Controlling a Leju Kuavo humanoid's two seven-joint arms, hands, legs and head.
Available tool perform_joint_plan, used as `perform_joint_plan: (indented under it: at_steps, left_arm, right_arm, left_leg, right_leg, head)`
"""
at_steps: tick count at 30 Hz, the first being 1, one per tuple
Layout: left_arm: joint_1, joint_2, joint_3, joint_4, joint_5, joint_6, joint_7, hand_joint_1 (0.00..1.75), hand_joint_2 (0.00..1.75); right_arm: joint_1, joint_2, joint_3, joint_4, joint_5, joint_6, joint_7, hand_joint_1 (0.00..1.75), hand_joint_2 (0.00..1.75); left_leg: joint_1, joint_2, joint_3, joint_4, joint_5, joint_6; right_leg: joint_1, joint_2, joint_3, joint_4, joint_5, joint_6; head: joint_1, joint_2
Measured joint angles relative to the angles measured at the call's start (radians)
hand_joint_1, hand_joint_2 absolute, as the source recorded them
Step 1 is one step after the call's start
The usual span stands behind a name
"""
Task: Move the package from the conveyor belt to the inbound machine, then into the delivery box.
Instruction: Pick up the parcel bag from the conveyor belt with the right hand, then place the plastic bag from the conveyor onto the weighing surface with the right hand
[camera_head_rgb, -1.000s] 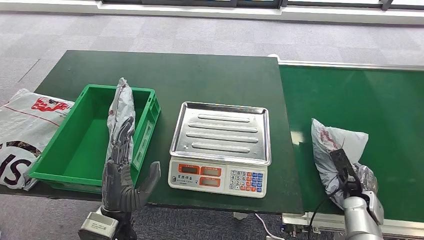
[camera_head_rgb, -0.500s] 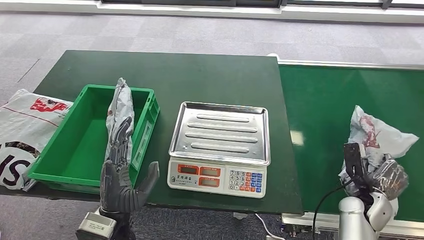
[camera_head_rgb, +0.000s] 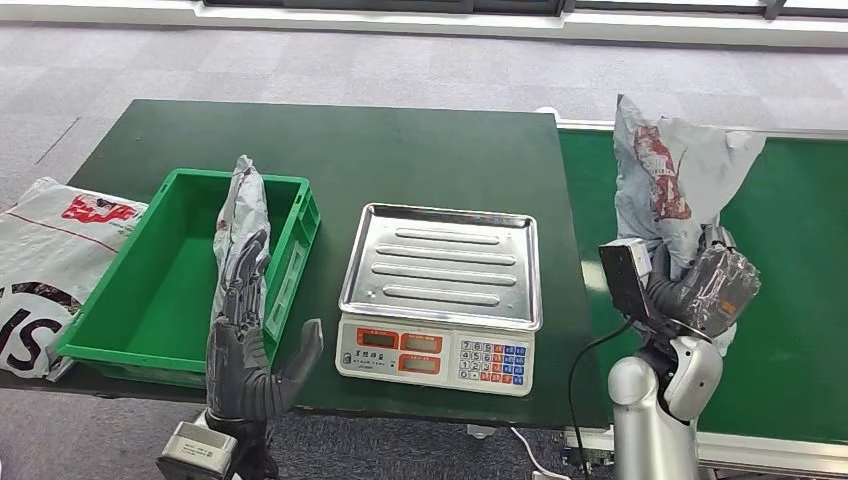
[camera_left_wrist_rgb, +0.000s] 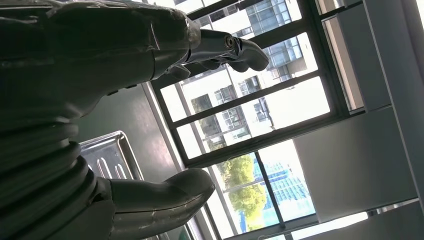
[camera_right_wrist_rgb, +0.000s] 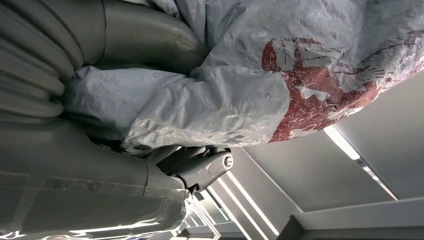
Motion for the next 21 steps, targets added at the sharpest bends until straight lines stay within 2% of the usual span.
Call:
perform_joint_plan:
  at_steps: [6, 13, 21]
  left_arm:
    - [-0.02, 0.008, -0.021, 0.029, 0.028, 0.02, -0.021, 0.0, 1.75]
    - [-0.051, 0.016, -0.05, 0.07, 0.052, 0.026, -0.04, 0.0, 1.75]
    - [-0.106, 0.018, -0.091, 0.105, 0.076, 0.038, -0.041, 0.0, 1.75]
  right_arm:
    - [0.005, 0.004, 0.152, -0.012, -0.026, 0.02, -0.023, 1.75, 1.75]
    - [-0.017, 0.016, 0.363, 0.039, -0.022, 0.058, -0.01, 1.75, 1.75]
    - [-0.091, 0.071, 0.49, 0.231, -0.076, 0.075, -0.004, 1.75, 1.75]
  left_leg:
    - [0.0, 0.001, 0.0, 0.0, 0.0, 0.0]
    - [0.001, 0.001, 0.0, 0.0, 0.0, -0.001]
    - [0.001, 0.0, 0.0, 0.0, 0.0, -0.001]
  right_leg:
    - [0.0, 0.001, -0.001, 0.0, 0.0, 0.0]
    - [0.001, 0.001, -0.001, 0.0, 0.0, 0.0]
    - [0.001, 0.001, 0.0, 0.0, 0.0, 0.0]
  head:
    - [0.0, 0.0]
    - [0.0, 0.0]
    - [0.0, 0.0]
